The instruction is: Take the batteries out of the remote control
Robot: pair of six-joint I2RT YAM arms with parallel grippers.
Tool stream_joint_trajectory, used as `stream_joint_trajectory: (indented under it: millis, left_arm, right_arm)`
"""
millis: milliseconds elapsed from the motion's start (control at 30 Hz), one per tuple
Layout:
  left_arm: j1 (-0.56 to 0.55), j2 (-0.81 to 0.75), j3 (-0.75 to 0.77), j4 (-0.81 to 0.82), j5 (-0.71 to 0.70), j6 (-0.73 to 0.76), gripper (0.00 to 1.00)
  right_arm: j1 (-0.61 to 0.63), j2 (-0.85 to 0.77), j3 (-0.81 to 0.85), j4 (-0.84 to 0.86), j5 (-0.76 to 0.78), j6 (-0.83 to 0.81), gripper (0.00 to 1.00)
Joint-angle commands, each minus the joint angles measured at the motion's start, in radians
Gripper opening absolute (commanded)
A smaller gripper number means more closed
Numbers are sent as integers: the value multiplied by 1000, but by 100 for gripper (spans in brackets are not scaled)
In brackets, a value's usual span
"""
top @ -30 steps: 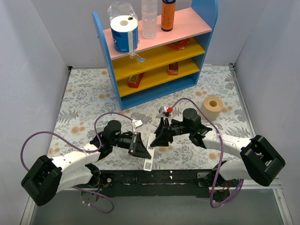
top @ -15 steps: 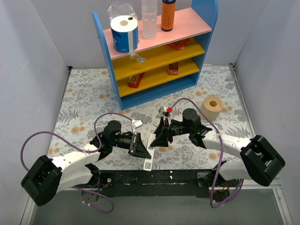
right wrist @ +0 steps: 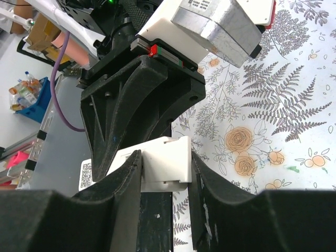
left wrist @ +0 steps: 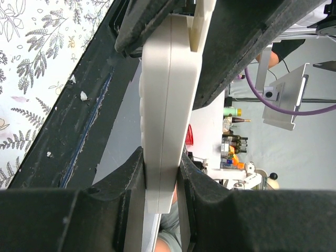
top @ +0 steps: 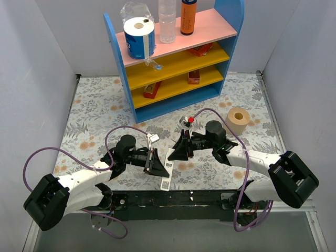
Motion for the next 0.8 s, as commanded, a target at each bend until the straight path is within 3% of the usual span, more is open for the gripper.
stream_joint_trajectory:
  millis: [0,333,400,533,600,667,767]
  left_arm:
    - [4,-2,27,-15,-11,-45,0]
    - [2,-42,10,-18,-8,-16,0]
    - [2,-41,13,-18,-5,-12,0]
    - [4,-36,18,-17,5,-4,0]
    - [4,-32,19,-15,5,-2,0]
    - [2,-25,24,-9,8,-1,0]
    - [4,-7,36,-7,8,4,0]
  right_arm:
    - [-6,7,5,124,45,-22,32]
    - [-53,24,-20,265,12,102,22]
    - [-56,32,-23,311,1,125,24]
    - [-61,39,-40,386,-20,189,38]
    - [-63,42,-43,404,-27,200,38]
    - [-73,42,-55,423,-14,211,26]
    - [-93,59,-67,527,-30,289,28]
